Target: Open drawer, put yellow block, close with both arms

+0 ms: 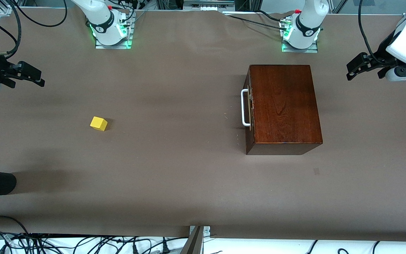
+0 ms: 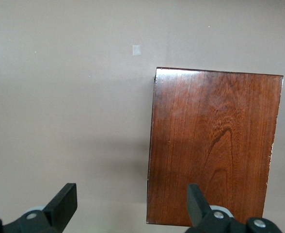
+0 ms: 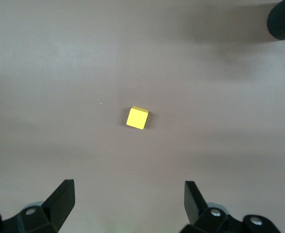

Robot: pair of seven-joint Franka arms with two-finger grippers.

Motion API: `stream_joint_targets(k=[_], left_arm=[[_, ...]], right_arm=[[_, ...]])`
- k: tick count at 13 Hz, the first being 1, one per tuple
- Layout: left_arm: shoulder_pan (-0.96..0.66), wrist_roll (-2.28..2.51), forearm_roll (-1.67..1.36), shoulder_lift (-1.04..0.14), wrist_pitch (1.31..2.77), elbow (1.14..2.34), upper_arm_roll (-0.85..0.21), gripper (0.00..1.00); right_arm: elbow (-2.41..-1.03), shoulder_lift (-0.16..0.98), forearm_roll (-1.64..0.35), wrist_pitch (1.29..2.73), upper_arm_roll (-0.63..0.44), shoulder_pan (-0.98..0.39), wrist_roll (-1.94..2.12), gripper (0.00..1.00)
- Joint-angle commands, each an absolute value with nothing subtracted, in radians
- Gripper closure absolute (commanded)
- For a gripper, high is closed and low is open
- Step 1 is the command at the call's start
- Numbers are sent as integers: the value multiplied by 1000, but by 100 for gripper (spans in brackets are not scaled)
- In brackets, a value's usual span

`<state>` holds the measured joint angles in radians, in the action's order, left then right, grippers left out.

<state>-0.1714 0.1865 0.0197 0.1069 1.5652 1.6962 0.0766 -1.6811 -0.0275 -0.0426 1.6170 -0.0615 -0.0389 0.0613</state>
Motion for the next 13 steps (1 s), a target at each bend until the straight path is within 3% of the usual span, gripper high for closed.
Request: stream_joint_targets(k=[1, 13], left_arm=[[-161, 184, 5, 103, 1563, 1678, 64, 0], [-163, 190, 5, 87, 1559, 1655, 64, 0]], right_arm=[[-1664, -20, -40, 1601, -54, -26, 80, 0], [-1661, -11, -37, 1606, -54, -26, 80, 0]])
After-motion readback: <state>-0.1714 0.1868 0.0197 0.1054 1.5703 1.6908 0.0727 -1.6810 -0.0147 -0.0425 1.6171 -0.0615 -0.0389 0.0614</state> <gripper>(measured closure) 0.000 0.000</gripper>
